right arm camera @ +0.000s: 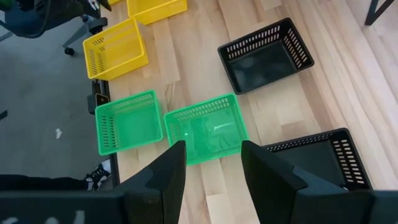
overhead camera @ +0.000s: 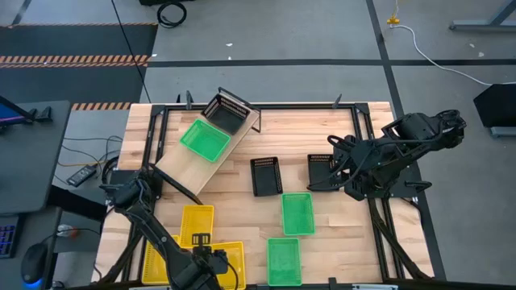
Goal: Stack baskets on shelf by color
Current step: Put the bottom right yellow bin on the shelf
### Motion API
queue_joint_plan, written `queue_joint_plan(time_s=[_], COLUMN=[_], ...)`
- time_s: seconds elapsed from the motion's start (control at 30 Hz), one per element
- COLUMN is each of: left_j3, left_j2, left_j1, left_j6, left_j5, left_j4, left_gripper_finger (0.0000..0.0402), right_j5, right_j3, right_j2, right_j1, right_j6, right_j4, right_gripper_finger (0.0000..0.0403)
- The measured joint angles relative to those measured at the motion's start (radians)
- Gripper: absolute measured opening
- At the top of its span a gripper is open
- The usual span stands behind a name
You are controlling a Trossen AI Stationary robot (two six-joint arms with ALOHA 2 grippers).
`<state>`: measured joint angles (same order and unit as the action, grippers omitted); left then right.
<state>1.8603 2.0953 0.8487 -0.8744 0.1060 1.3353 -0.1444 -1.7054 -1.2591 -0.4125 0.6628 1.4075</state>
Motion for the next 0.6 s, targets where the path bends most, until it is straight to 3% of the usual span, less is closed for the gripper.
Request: queue_joint_plan(time_s=[0.17, 0.4, 0.6], left_j3=[-0.002, 0.000, -0.001], left_j2=[-0.052, -0.105, -0.061], left_j1=[-0.033, -0.065, -0.062], left_j6=[0.015, -0.031, -0.046], left_j5=[-0.060, -0.088, -0.129], left_j4=[-0.094, -0.450, -0.465], left_gripper_finger=[0.0171, 0.0171, 0.0171], right_j5=[-0.001, -0.012, -0.027], right_j3=[0.000, 0.000, 0.000], right_j2=[0.000, 0.000, 0.000], right_j1=[-0.023, -0.046, -0.064], right_j6=[-0.001, 0.000, 0.018], right_j4=[0.000, 0.000, 0.001], right_gripper_finger=[0.0162, 0.0162, 0.0162])
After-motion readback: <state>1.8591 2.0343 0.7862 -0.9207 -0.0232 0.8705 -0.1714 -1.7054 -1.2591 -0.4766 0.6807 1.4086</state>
